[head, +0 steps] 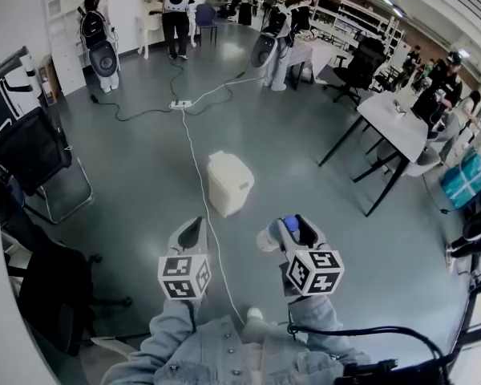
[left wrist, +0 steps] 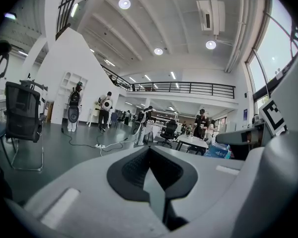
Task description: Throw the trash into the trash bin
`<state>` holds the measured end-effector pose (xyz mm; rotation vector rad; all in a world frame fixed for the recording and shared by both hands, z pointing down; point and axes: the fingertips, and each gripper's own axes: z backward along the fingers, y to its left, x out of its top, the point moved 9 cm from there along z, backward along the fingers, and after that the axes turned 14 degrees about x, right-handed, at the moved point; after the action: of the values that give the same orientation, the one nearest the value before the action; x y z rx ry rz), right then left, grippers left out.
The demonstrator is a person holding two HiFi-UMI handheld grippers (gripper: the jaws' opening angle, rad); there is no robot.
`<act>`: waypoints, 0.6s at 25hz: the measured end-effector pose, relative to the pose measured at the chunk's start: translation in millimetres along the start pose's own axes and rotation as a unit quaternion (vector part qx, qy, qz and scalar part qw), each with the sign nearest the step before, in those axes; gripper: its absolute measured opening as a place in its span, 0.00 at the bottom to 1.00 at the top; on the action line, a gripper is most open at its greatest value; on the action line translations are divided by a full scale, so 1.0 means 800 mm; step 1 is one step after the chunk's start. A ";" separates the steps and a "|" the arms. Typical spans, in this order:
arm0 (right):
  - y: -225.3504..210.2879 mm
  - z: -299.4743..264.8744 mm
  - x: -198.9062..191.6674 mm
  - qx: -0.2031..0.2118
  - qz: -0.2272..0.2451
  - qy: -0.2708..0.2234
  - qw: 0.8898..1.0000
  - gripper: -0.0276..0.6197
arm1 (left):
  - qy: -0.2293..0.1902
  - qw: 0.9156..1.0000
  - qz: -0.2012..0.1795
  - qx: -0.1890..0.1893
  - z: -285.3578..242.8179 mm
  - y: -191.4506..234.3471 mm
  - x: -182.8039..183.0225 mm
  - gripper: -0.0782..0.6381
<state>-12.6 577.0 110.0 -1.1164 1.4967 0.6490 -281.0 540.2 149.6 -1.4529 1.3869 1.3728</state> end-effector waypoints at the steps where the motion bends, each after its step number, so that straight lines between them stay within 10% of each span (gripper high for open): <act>1: -0.006 -0.001 -0.002 -0.004 -0.007 0.001 1.000 0.35 | 0.002 1.000 -0.002 -0.002 -0.004 -0.002 -0.002 0.12; 15: -0.152 -0.070 0.026 -0.011 -0.021 -0.007 1.000 0.35 | 0.014 0.999 -0.028 0.015 -0.134 -0.065 0.009 0.12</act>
<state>73.3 473.3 124.9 -1.1536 1.4543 0.6446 -207.8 446.2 154.9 -1.4851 1.3683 1.2962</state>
